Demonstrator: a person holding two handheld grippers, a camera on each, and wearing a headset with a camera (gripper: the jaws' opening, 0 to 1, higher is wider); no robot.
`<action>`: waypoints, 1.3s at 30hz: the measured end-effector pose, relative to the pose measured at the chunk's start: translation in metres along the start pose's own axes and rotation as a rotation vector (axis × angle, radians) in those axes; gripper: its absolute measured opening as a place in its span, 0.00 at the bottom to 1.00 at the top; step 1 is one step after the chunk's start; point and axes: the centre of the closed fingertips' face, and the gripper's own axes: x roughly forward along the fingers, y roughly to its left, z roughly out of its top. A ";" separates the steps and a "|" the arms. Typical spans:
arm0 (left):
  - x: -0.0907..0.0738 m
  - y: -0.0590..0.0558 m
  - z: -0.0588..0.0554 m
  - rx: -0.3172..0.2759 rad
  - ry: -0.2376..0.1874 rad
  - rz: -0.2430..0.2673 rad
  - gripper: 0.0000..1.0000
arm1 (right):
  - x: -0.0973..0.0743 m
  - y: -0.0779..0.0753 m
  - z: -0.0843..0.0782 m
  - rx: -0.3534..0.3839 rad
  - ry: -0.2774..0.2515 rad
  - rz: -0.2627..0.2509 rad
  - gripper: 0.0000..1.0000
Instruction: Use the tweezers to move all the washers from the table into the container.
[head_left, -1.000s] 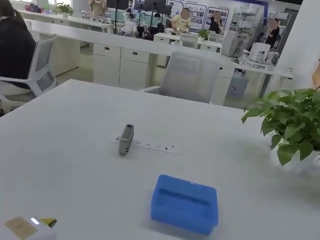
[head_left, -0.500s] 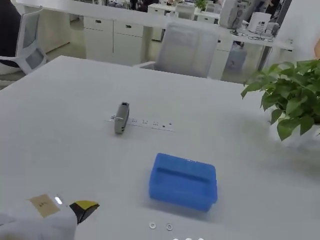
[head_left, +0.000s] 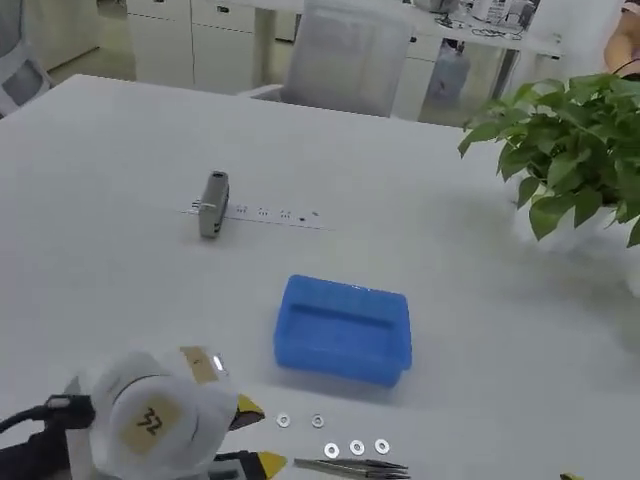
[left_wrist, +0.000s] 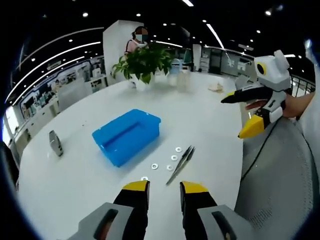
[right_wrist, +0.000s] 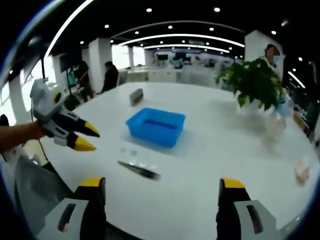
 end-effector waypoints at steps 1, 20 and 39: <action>0.006 0.001 -0.001 0.006 -0.001 -0.003 0.19 | 0.001 -0.003 0.001 0.004 -0.011 -0.016 0.90; 0.065 -0.002 -0.027 0.179 0.158 -0.118 0.04 | 0.001 -0.005 0.007 -0.051 -0.040 -0.052 0.86; 0.038 -0.023 -0.008 0.187 0.096 -0.172 0.00 | 0.002 -0.004 0.006 -0.067 -0.033 -0.055 0.85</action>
